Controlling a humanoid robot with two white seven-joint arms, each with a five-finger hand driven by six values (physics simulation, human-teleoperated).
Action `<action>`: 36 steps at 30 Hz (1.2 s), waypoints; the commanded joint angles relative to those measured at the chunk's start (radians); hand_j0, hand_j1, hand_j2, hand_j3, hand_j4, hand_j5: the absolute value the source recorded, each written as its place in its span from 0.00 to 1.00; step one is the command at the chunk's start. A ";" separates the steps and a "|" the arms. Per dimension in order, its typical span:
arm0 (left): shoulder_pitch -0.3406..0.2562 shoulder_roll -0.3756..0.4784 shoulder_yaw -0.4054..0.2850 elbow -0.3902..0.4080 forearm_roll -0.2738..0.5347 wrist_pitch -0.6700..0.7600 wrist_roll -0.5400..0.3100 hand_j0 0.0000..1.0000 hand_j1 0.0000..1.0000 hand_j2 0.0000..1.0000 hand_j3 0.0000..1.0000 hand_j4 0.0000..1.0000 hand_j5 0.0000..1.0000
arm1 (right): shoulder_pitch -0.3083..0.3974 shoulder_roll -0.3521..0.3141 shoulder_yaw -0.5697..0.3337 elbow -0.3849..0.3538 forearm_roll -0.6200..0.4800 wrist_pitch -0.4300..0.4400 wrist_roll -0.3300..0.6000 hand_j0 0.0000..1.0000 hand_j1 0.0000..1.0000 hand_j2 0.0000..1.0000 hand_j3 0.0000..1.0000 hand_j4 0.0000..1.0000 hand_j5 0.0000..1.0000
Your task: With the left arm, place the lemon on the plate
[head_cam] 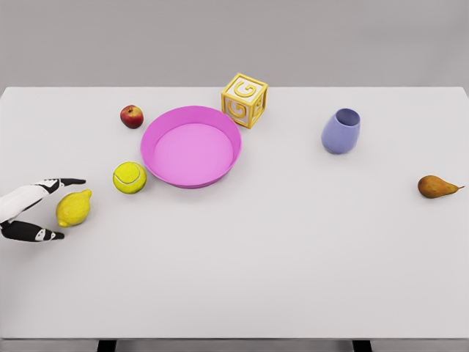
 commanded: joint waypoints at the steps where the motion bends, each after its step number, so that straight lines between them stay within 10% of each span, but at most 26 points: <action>1: 0.000 0.002 0.001 -0.001 0.009 0.002 0.000 0.91 0.91 0.91 0.91 0.91 0.91 | 0.000 0.000 0.000 -0.001 0.000 0.000 0.000 1.00 1.00 1.00 1.00 1.00 1.00; 36: 0.025 0.004 -0.034 -0.012 0.177 0.002 0.000 0.93 0.93 0.93 0.93 0.93 0.93 | 0.000 0.000 0.000 0.001 0.000 0.000 0.000 1.00 1.00 1.00 1.00 1.00 1.00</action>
